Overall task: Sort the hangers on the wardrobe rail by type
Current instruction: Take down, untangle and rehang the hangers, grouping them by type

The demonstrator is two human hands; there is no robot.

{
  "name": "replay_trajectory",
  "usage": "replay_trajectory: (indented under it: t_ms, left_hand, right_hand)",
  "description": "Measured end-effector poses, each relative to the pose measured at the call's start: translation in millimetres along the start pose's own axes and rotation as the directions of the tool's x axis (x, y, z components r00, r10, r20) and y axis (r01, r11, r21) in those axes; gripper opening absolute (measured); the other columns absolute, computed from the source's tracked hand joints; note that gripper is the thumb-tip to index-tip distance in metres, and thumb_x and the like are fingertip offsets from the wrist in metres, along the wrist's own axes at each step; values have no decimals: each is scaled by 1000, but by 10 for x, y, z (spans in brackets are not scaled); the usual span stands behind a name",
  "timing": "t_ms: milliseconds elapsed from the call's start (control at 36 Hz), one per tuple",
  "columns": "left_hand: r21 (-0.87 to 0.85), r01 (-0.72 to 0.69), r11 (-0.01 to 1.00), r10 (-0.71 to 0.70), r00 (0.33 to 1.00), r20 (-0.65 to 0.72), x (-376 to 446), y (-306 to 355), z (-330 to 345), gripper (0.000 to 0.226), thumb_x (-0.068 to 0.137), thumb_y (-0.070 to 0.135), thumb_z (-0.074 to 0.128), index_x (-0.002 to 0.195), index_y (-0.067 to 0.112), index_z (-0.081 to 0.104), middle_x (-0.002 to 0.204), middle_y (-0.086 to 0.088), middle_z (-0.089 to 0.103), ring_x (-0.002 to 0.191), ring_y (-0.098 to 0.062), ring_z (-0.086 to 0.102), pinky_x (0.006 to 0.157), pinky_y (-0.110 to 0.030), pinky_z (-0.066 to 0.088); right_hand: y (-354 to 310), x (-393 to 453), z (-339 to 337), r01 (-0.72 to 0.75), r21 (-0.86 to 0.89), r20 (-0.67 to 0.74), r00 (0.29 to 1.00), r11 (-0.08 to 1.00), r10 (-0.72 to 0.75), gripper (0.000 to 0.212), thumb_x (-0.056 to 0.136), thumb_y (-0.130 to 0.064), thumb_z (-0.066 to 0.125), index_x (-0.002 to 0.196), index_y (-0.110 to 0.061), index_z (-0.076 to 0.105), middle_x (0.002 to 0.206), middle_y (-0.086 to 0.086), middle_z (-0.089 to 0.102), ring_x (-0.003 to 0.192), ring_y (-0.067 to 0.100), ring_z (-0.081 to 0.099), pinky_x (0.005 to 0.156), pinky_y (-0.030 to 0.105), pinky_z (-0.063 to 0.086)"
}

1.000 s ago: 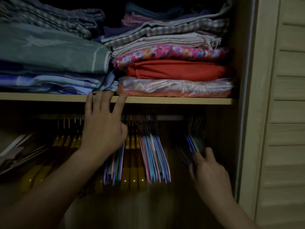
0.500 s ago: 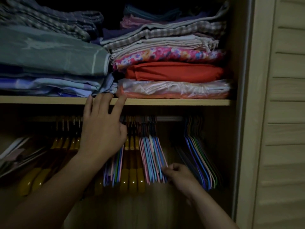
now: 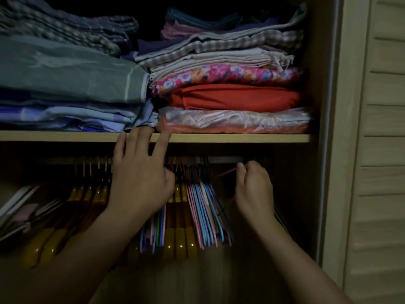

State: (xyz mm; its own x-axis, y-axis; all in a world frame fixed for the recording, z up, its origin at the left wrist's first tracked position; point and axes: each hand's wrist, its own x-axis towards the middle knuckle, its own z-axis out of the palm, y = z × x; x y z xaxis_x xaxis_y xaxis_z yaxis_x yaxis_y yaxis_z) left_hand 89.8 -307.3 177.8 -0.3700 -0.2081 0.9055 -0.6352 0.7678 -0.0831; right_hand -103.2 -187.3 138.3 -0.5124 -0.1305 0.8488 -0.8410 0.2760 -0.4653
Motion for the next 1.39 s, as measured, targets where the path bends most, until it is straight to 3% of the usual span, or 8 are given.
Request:
replay_trajectory:
  t_ms: [417,639,778,917,1000,1083,1250,1389]
  left_hand:
    - [-26,-22,999,22,1000,6,-26,-53,44,87,82,28,62,157,19,20,154,-18,28,147,-36,20,123,-53,9]
    - [-646,239,725,-171,971,168,-1494,510,210,50,89,30,50,135,12,55,142,-6,46,131,-9,39,111,-12,26]
    - [-367,827,425,-216,487,846,-3171,1025,425,5,98,30,61,95,27,63,100,1,65,80,1,59,86,-30,41]
    - [9,820,572,-148,93,985,-4752,443,893,58,38,99,59,91,78,54,117,9,66,102,-8,61,107,-38,44]
    - [106,899,425,-35,-101,994,-4549,282,453,43,62,71,76,94,46,63,92,9,72,86,-5,67,93,-32,54]
    - [90,956,280,-5,-92,996,-4303,161,43,15,99,12,58,95,13,73,78,0,76,68,-5,70,67,-25,59]
    - [23,992,-126,-159,-43,986,-4408,-331,-370,35,96,18,65,64,8,76,80,-19,75,69,-15,73,62,-23,59]
    - [-77,876,-477,-156,2,988,-4306,-584,-480,38,63,30,92,59,6,63,106,-35,68,92,-37,73,65,-47,62]
  right_hand:
    - [425,-734,-257,-330,30,408,866,944,289,30,105,-33,41,79,-20,44,74,1,51,72,23,52,56,33,29]
    - [864,-2058,-572,-463,-189,613,633,866,472,32,104,-38,40,82,-16,47,87,10,60,97,35,61,66,32,32]
    - [960,-2289,-715,-537,-137,706,537,833,462,41,102,-45,41,89,-12,60,89,11,67,83,32,65,75,44,53]
    - [900,-2265,-945,-819,131,760,445,558,474,41,103,-37,46,88,-3,60,78,13,65,66,22,62,55,34,54]
    - [978,-2224,-957,-900,244,772,406,362,490,35,102,-35,47,84,-7,58,75,10,65,62,14,64,49,28,55]
    - [1129,-2260,-877,-932,299,776,361,203,517,34,104,-32,44,79,-12,56,74,6,66,62,12,63,48,27,55]
    - [1528,-2459,-695,-965,250,856,185,-73,483,34,102,-36,45,81,-12,55,75,5,62,63,13,62,60,34,59]
    - [1538,-2808,-426,-992,120,826,83,-30,558,31,104,-29,43,83,-12,56,71,4,61,58,13,62,56,31,59]
